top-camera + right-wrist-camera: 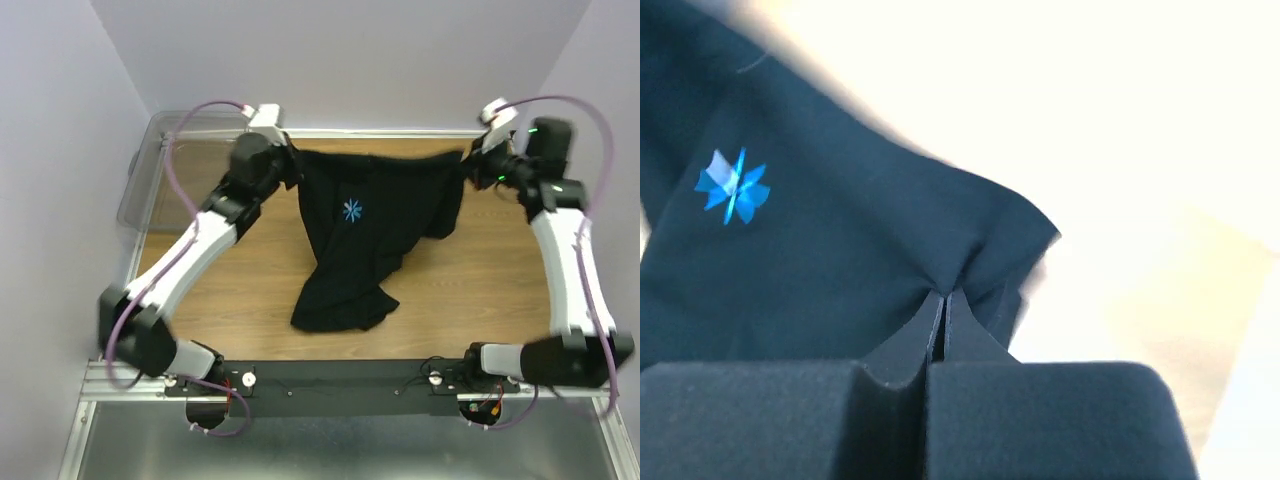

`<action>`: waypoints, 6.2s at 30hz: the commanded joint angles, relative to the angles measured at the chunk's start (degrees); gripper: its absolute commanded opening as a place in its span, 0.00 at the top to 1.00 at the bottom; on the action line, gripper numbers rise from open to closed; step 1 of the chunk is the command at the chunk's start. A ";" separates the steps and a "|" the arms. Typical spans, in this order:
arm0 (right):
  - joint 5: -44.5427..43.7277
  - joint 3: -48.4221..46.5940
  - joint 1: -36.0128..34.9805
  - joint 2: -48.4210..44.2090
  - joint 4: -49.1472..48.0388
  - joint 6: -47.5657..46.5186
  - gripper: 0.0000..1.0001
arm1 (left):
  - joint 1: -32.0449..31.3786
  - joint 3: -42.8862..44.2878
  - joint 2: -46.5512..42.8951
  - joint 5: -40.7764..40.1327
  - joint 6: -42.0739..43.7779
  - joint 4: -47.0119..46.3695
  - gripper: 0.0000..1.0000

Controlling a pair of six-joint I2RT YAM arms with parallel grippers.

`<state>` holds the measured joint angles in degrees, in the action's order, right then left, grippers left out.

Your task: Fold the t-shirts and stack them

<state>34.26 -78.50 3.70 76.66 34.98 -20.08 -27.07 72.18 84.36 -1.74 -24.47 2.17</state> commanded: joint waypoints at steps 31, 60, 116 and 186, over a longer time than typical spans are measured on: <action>-19.49 -23.48 -0.10 -18.13 2.03 -1.72 0.99 | -0.18 3.23 -27.60 -4.58 4.68 -23.36 1.00; 6.60 36.22 -0.10 -27.26 13.23 -46.07 1.00 | -5.09 -29.99 -8.58 17.99 -9.45 -20.28 1.00; 11.53 31.48 -0.10 -11.10 9.49 -24.57 0.21 | -2.12 -54.34 -26.80 -7.24 -39.52 -4.71 0.39; -13.85 29.73 1.65 -9.60 0.53 -13.15 0.19 | 0.70 -46.96 -29.42 5.87 -18.80 -13.07 1.00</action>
<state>33.93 -47.18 3.70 67.46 40.97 -39.07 -26.59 21.76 58.98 4.82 -50.00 -7.84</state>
